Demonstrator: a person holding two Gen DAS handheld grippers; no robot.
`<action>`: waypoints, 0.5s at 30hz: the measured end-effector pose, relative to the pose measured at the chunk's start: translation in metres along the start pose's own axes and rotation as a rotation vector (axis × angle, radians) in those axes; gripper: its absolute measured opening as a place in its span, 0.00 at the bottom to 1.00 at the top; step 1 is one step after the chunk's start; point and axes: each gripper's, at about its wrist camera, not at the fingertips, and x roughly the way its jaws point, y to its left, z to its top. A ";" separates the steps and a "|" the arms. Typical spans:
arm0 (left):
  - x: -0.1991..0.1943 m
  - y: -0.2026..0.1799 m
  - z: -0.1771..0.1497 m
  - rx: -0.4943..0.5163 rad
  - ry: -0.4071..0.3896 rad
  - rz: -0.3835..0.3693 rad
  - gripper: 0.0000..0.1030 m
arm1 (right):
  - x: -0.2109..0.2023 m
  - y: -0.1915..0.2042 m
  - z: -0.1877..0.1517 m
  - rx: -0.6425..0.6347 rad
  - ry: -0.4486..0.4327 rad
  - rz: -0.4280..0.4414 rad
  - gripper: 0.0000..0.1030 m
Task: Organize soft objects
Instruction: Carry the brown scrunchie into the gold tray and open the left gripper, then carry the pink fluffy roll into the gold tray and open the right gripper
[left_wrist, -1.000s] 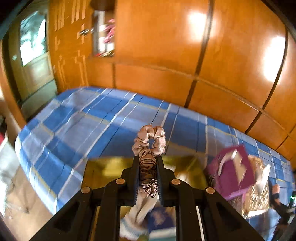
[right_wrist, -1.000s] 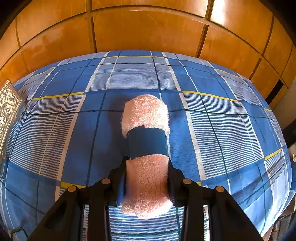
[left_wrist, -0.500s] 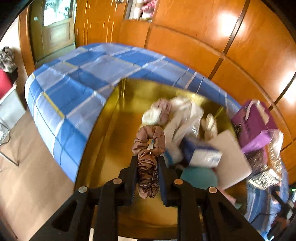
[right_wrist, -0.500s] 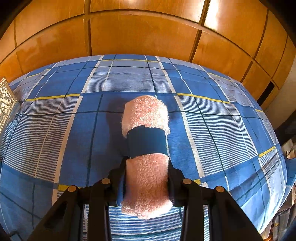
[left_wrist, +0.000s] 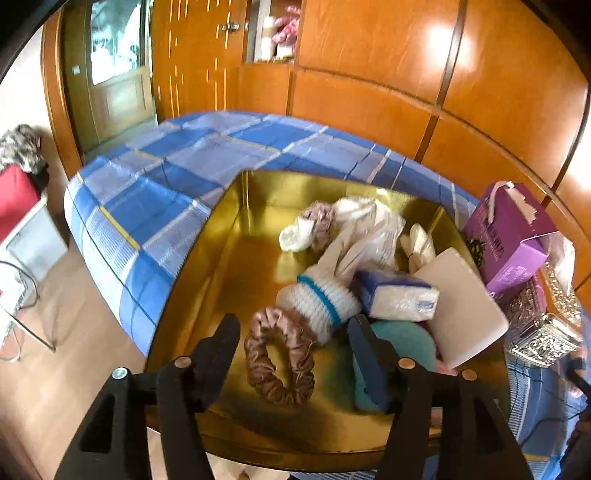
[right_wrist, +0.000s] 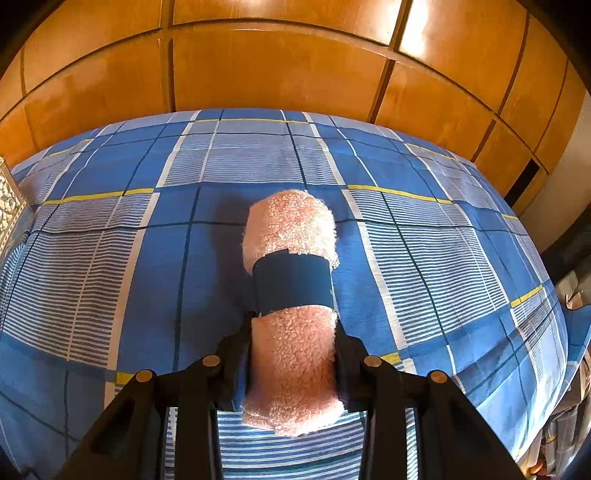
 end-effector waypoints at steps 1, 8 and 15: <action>-0.002 -0.001 0.002 0.007 -0.011 0.002 0.61 | 0.000 -0.001 0.000 0.009 -0.001 0.004 0.35; -0.019 -0.011 0.007 0.068 -0.080 -0.008 0.61 | 0.000 0.000 0.008 0.005 0.041 0.006 0.33; -0.027 -0.021 0.008 0.106 -0.102 -0.022 0.61 | -0.006 0.014 0.035 0.023 0.103 0.123 0.32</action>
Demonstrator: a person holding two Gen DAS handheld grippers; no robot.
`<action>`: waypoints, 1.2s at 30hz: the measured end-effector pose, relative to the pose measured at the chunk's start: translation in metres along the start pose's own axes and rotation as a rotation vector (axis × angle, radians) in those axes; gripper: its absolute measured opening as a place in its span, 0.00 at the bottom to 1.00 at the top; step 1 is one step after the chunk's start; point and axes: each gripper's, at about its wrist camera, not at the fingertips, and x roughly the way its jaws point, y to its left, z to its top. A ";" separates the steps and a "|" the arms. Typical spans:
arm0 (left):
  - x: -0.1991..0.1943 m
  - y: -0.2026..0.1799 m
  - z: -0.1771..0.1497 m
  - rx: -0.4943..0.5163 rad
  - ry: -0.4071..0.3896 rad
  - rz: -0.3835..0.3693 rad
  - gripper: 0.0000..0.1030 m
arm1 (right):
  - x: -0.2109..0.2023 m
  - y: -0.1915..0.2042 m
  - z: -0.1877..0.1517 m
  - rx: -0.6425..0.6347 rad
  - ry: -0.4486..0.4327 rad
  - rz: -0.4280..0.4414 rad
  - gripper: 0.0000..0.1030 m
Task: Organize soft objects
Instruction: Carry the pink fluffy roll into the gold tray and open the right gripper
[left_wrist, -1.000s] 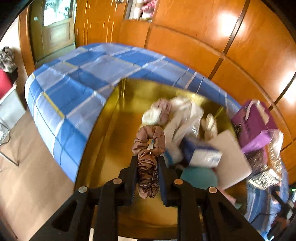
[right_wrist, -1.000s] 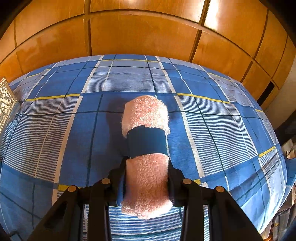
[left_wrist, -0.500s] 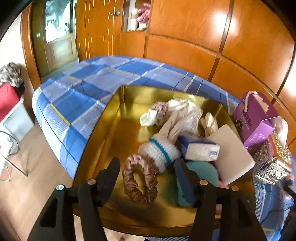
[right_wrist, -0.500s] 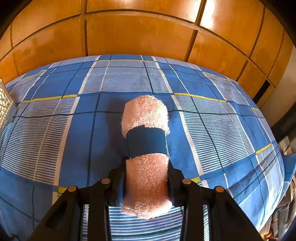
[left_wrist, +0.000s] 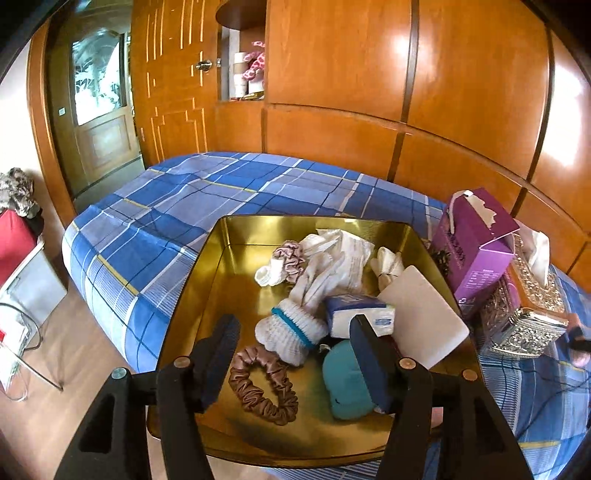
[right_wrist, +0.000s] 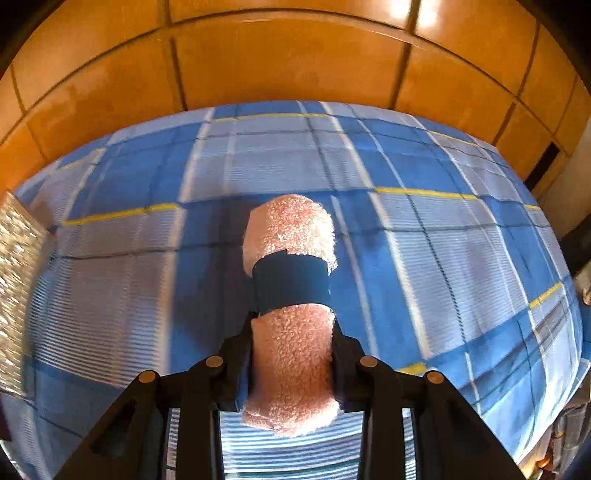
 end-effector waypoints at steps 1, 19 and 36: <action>-0.001 -0.001 0.000 0.002 -0.002 -0.001 0.61 | -0.003 0.006 0.004 -0.008 0.001 0.019 0.32; -0.004 -0.006 -0.002 0.012 -0.015 -0.018 0.61 | -0.108 0.205 0.091 -0.344 -0.086 0.349 0.32; -0.007 0.014 0.003 -0.038 -0.032 0.014 0.61 | -0.155 0.386 0.020 -0.662 -0.116 0.642 0.32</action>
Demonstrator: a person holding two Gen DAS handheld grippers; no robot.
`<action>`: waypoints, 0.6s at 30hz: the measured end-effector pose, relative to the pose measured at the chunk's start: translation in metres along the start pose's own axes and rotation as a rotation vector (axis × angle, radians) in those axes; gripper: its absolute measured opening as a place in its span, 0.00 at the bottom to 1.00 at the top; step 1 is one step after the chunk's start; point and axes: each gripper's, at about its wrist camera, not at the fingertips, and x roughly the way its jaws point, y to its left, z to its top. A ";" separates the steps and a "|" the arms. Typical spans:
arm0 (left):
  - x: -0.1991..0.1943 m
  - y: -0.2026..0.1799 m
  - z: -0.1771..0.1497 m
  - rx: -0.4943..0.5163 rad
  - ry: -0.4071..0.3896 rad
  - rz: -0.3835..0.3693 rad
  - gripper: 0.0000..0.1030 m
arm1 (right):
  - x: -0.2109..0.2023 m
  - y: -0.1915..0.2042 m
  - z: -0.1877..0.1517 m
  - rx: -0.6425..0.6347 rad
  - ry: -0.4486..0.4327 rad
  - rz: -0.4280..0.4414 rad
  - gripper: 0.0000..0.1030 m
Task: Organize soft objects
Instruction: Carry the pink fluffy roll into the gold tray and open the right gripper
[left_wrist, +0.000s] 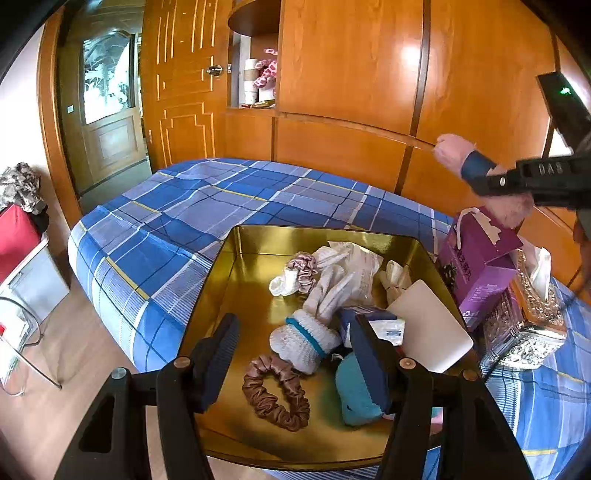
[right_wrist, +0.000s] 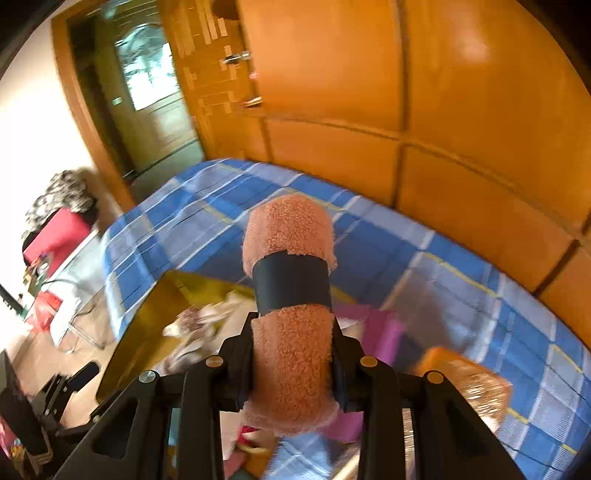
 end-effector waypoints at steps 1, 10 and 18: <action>0.000 0.000 0.000 -0.001 -0.001 0.003 0.61 | 0.002 0.006 -0.004 -0.009 0.004 0.009 0.32; 0.002 0.007 0.000 -0.017 -0.003 0.028 0.61 | 0.017 0.051 -0.049 -0.059 0.047 0.111 0.32; 0.004 0.013 0.002 -0.030 -0.005 0.039 0.61 | 0.033 0.078 -0.073 -0.106 0.080 0.115 0.32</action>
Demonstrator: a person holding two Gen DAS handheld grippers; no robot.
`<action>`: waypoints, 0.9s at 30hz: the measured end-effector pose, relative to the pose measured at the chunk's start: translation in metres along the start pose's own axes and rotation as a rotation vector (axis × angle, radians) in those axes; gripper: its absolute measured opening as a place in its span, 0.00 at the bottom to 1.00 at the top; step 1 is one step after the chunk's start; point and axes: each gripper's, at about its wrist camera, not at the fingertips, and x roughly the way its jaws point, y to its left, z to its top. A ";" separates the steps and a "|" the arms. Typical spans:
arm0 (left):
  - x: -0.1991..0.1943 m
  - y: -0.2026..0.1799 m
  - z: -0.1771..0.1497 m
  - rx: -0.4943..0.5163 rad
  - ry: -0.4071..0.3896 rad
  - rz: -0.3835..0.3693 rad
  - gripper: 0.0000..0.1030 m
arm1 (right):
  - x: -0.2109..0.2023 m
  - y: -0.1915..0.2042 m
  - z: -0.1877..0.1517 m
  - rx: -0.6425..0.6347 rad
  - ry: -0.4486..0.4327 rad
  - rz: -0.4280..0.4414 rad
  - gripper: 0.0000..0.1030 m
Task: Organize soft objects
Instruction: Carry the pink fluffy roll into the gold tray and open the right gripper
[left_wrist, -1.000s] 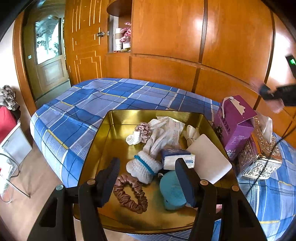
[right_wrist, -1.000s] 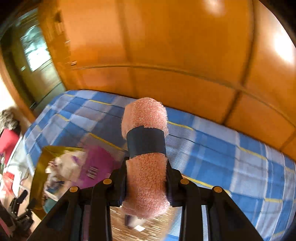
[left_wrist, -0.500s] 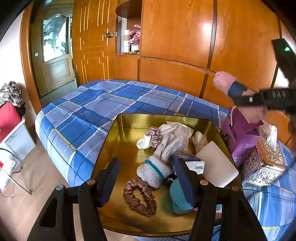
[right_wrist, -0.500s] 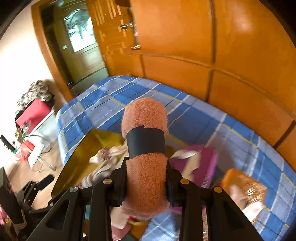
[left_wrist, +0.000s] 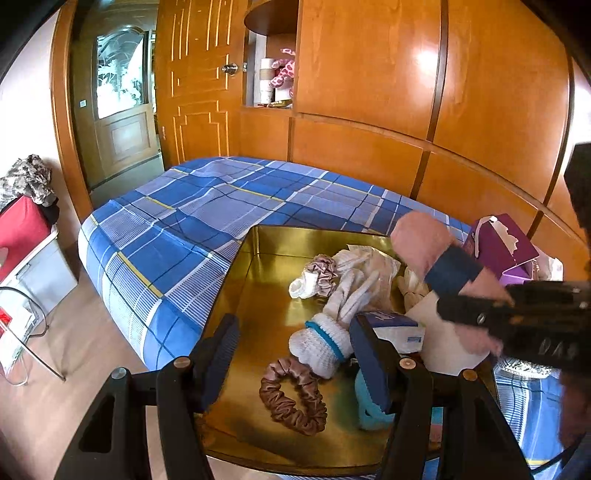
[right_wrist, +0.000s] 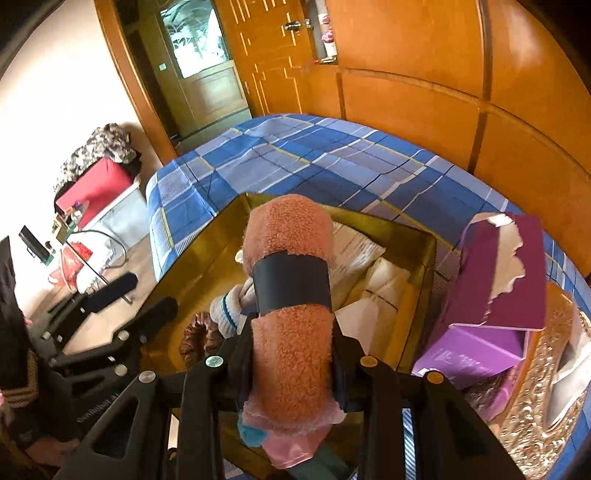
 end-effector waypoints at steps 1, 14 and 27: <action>0.000 0.001 0.000 -0.002 0.000 0.001 0.61 | 0.003 0.002 -0.001 -0.010 0.000 -0.015 0.32; 0.005 0.004 -0.001 -0.011 0.014 -0.001 0.61 | 0.064 -0.010 0.010 -0.019 0.092 -0.153 0.32; 0.006 0.001 0.000 -0.005 0.017 -0.005 0.63 | 0.060 -0.018 0.000 0.037 0.048 -0.160 0.41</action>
